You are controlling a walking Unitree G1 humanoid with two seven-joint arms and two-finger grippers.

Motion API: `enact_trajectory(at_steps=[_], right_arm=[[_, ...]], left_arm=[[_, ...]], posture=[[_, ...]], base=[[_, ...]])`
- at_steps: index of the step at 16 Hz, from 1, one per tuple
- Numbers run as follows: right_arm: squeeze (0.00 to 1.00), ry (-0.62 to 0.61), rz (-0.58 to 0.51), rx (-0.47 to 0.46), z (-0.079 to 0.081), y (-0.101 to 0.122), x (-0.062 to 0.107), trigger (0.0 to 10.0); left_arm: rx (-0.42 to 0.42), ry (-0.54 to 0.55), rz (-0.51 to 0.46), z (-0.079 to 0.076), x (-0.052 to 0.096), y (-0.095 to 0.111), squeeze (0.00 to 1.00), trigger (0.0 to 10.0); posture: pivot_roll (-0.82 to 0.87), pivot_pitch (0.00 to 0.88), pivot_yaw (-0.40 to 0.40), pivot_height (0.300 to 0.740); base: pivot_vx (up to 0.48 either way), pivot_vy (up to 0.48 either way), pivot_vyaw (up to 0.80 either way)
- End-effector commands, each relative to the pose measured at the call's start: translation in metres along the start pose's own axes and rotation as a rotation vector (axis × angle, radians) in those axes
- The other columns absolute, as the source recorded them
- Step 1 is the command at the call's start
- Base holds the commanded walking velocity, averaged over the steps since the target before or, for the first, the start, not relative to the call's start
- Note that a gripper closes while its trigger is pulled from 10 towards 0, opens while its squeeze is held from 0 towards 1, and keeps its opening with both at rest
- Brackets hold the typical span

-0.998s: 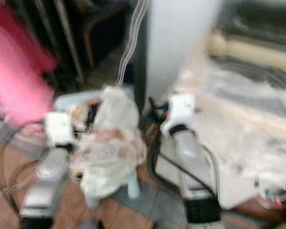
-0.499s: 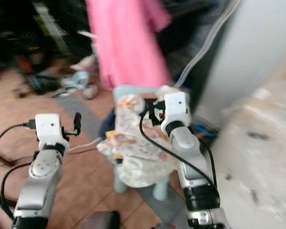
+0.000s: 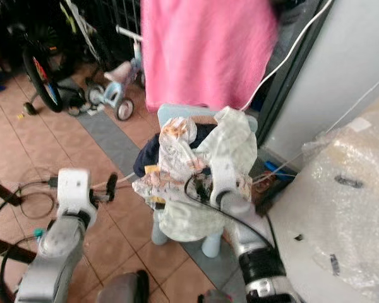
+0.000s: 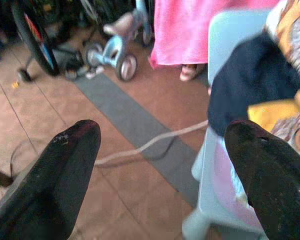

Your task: Clothes washing

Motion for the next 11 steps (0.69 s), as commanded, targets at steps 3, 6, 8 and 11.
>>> enact_trajectory(at_steps=[3,6,8,11], right_arm=[[0.00,0.050,0.044,-0.023,0.014,-0.008,-0.004,0.0],[0.00,0.059,0.023,-0.027,0.019,0.000,-0.008,0.0],[0.00,0.043,0.005,-0.043,0.015,0.005,-0.008,0.0],[0.00,0.022,-0.018,-0.086,0.007,0.009,-0.006,0.0]], left_arm=[[-0.008,0.012,-0.004,0.001,0.009,0.005,0.00,10.0],[-0.001,0.028,-0.005,0.001,0.010,0.007,0.00,10.0],[0.000,0.031,-0.005,0.001,0.009,0.007,0.00,10.0],[0.002,0.047,-0.021,0.002,0.004,0.010,0.00,10.0]], posture=[[0.07,0.171,-0.062,0.740],[0.07,0.167,-0.068,0.740],[0.06,0.161,-0.070,0.740],[0.05,0.135,-0.069,0.740]], base=[[0.000,0.000,0.00],[0.000,0.000,0.00],[0.000,0.000,0.00],[0.000,0.000,0.00]])
Point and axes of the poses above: a point about 5 cm out from each wrist's last joint towards the gripper, its own x axis pointing back from the gripper into the wrist, its own y axis along the axis of the wrist's last joint, z = x × y, the point moved 6 cm from there along -x, pointing out of the wrist towards the gripper, and after that the axes turned 4 degrees about x, right-handed, at the moved point
